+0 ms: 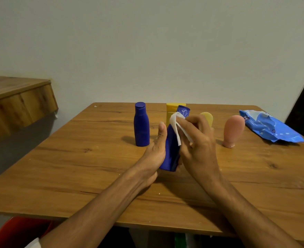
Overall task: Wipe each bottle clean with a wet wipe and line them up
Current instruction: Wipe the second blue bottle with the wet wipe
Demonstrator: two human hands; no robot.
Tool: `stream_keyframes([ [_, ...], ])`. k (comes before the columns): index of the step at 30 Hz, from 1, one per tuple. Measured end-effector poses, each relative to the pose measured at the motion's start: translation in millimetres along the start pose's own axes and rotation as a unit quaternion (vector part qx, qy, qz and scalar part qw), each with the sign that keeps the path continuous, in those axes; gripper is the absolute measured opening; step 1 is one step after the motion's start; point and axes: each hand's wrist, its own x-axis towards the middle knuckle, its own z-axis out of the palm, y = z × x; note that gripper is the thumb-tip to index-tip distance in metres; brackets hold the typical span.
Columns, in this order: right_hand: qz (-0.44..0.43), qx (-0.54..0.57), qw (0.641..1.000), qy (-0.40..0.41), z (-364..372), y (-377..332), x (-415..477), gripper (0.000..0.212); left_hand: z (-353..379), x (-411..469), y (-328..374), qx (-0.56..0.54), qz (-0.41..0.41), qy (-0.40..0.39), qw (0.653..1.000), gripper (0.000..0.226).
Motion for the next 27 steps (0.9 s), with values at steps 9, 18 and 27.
stream_keyframes([
  [9, -0.007, -0.057, 0.998, 0.002, -1, -4, -1, 0.033, 1, -2, 3, 0.02, 0.0, -0.009, 1.0, 0.067],
  [18, 0.0, 0.049, 0.998, 0.025, -2, 1, 3, 0.03, -2, 5, 4, -0.119, -0.021, 0.042, 0.992, 0.082],
  [27, -0.023, 0.038, 0.998, -0.049, -1, -3, -4, 0.02, -13, 8, 11, -0.197, -0.033, 0.07, 0.977, 0.076],
])
